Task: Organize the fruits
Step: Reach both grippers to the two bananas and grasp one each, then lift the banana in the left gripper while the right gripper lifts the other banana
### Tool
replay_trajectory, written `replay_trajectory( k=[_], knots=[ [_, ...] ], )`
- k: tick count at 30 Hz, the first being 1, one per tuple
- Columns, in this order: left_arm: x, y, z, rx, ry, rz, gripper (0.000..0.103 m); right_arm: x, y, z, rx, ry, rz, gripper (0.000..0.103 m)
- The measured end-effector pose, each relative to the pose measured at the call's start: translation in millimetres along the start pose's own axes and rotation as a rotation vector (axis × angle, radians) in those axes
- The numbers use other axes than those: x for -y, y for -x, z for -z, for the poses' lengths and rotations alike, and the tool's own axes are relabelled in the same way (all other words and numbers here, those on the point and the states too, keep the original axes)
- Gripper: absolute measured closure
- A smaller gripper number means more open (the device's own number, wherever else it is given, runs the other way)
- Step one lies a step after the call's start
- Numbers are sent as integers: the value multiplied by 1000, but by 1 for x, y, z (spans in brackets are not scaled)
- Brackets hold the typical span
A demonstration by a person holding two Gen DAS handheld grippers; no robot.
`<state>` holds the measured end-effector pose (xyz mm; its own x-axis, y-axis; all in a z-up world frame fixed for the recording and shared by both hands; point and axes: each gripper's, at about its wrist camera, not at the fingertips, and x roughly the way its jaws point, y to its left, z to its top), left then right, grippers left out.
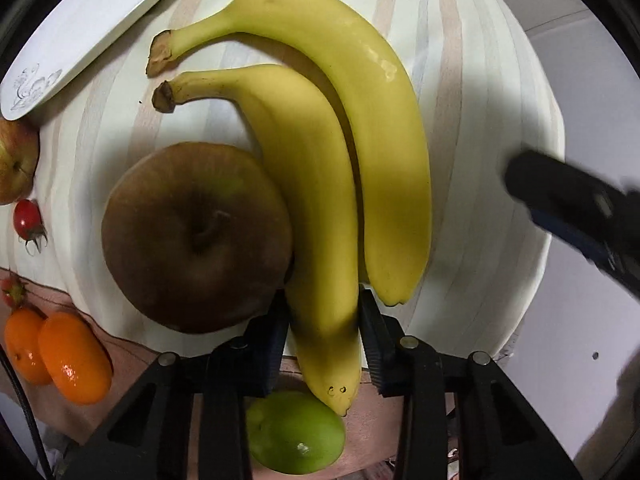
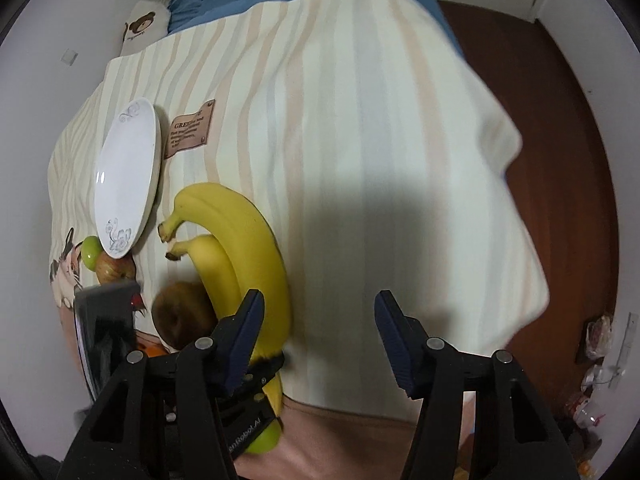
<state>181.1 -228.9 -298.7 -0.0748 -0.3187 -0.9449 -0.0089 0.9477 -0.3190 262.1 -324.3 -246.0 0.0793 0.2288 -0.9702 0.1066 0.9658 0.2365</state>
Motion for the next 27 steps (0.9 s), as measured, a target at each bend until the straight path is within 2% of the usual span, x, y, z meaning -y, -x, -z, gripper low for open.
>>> replay_trajectory(
  k=[3, 6, 9, 12, 14, 15, 18, 22, 27],
  knots=[
    [-7, 12, 5, 40, -31, -36, 73, -16, -19, -13, -34, 54, 11, 43],
    [-22, 21, 11, 59, -73, -93, 73, -32, -34, -23, -67, 92, -20, 43],
    [-35, 32, 18, 87, -96, -139, 72, -50, -46, -32, -74, 134, 2, 43],
    [-43, 38, 24, 90, -97, -141, 71, -68, -57, -37, -76, 171, 4, 43],
    [-50, 44, 26, 88, -90, -131, 71, -79, -62, -37, -62, 220, 30, 50],
    [-53, 44, 26, 84, -85, -124, 71, -81, -63, -36, -59, 222, 23, 58],
    [-56, 41, 24, 77, -87, -122, 70, -87, -62, -30, -35, 261, 62, 60],
    [-54, 45, 22, 75, -130, -141, 69, -71, -51, -18, -61, 223, 63, 62],
    [-47, 45, 34, 35, -195, -150, 64, -32, -28, 5, -53, 149, 75, 62]
  ],
)
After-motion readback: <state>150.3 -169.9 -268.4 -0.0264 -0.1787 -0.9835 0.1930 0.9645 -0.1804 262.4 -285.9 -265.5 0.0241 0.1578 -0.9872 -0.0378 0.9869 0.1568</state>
